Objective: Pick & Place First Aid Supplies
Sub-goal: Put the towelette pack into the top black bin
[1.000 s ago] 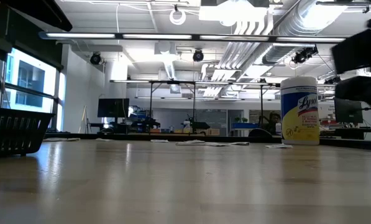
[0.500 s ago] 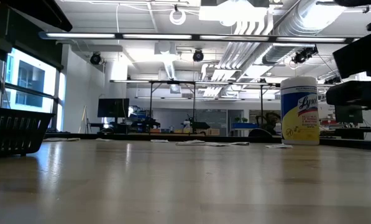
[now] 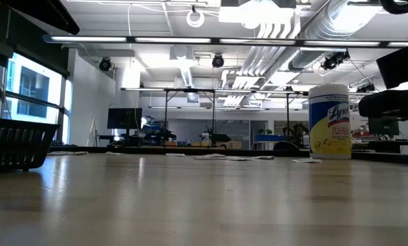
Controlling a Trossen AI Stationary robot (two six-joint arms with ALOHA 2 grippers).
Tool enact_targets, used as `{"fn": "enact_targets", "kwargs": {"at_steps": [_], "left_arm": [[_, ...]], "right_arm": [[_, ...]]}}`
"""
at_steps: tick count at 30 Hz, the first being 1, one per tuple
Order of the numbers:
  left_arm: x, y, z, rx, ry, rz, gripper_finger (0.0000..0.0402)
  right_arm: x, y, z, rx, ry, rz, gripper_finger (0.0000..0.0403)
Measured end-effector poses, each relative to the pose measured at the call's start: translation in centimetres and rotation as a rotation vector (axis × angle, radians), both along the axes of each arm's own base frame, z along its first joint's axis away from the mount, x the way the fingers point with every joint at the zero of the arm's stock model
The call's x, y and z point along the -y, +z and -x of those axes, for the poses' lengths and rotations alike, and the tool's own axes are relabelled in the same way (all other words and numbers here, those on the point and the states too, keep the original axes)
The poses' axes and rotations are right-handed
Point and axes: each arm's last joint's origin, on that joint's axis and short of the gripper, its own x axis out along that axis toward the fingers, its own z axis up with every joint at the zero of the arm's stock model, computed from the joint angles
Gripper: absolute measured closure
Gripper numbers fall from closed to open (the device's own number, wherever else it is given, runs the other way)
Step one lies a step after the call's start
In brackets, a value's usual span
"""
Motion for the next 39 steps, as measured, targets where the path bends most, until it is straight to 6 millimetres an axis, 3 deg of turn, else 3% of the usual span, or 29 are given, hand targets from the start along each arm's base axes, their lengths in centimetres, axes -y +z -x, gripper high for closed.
{"fn": "enact_targets", "kwargs": {"at_steps": [7, 15, 22, 26, 32, 39], "left_arm": [[0.0, 0.0, 0.0, 0.000, 0.000, 0.000, 0.0252], [0.0, 0.0, 0.0, -0.001, 0.000, 0.000, 0.0252], [0.0, 0.1, -0.1, 0.016, 0.006, 0.002, 0.0252], [0.1, -1.1, -0.2, 0.069, 0.028, -0.010, 0.0252], [0.1, -3.4, -0.5, 0.144, 0.046, 0.035, 0.0252], [-0.6, -4.6, -2.2, 0.241, 0.034, 0.138, 0.0252]], "right_arm": [[0.0, -0.2, -0.1, 0.010, 0.062, 0.007, 0.0280], [-0.3, -1.6, -0.4, -0.036, 0.116, 0.025, 0.0337], [0.0, -1.7, -0.4, -0.020, 0.120, 0.066, 0.0392], [0.1, -1.6, -0.6, -0.013, 0.107, 0.068, 0.0399], [-0.6, 0.1, -2.5, 0.094, 0.109, 0.138, 0.0401], [-1.4, 3.5, -5.1, 0.309, 0.060, 0.236, 0.0402]]}}
